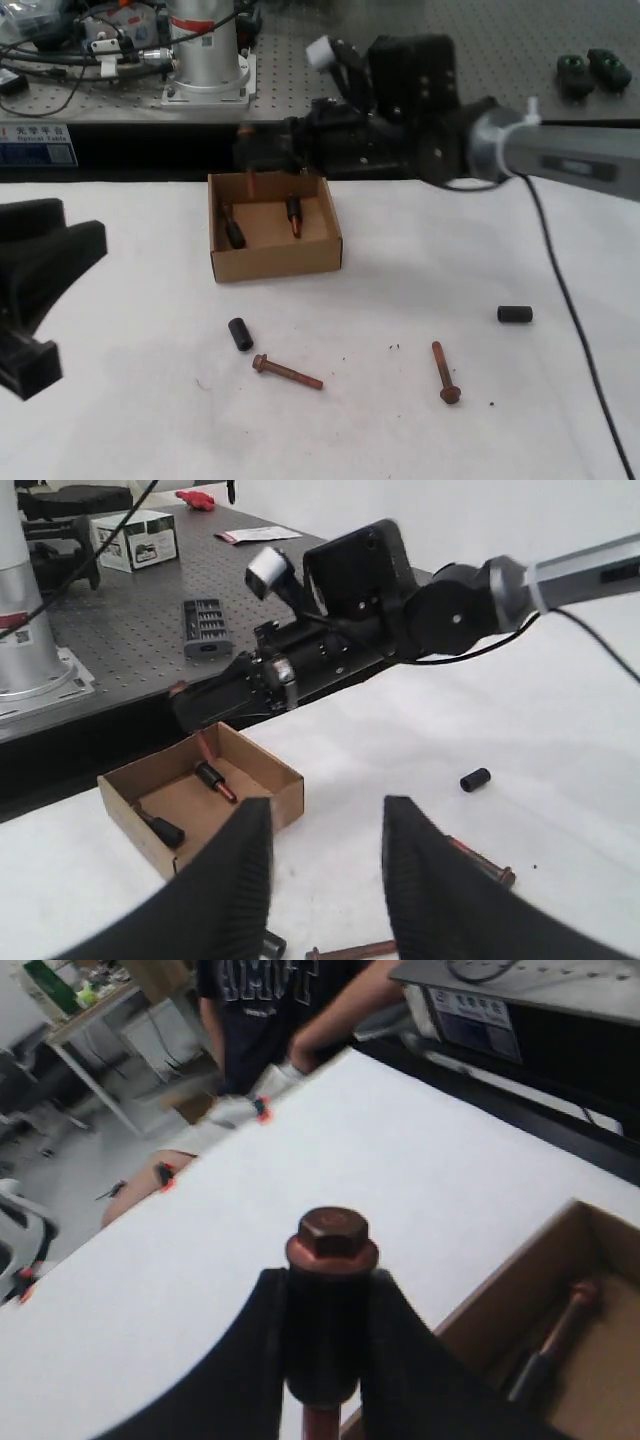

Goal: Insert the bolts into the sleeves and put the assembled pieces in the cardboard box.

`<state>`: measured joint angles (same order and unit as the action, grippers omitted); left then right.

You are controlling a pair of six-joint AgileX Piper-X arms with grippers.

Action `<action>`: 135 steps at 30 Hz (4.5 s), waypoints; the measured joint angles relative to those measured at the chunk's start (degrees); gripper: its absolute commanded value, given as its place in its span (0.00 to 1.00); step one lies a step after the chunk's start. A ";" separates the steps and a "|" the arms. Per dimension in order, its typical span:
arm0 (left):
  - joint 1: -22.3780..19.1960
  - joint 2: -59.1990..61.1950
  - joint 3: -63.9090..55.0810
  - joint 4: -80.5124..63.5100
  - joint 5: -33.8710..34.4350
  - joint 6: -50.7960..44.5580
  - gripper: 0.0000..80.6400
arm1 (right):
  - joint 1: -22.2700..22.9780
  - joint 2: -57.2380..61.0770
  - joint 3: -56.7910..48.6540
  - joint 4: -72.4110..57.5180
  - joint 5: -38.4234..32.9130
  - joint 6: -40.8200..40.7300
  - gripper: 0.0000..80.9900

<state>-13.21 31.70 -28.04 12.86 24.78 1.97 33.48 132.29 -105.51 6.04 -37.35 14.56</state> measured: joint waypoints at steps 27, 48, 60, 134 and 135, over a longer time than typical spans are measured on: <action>0.00 -2.03 0.00 10.43 -0.25 -9.00 0.31 | 0.88 -1.54 -7.75 40.60 19.11 -22.70 0.33; -4.95 26.62 -3.92 -7.97 -0.44 -52.03 0.21 | 0.88 -34.98 23.97 45.74 27.55 -24.37 0.33; -10.80 46.43 -18.36 -9.12 -0.17 -71.63 0.21 | 0.88 -70.48 49.01 40.97 31.64 -9.03 0.33; -18.92 75.55 -45.05 35.05 -21.32 -95.03 0.30 | 0.88 -81.74 53.51 43.85 40.16 -5.17 0.33; -18.92 75.71 -45.05 34.48 -21.32 -95.03 0.36 | 0.88 -81.74 53.51 43.85 40.16 -5.17 0.33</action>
<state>-32.12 107.41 -73.09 47.34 3.47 -93.06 34.36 50.55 -52.00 49.89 2.81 9.39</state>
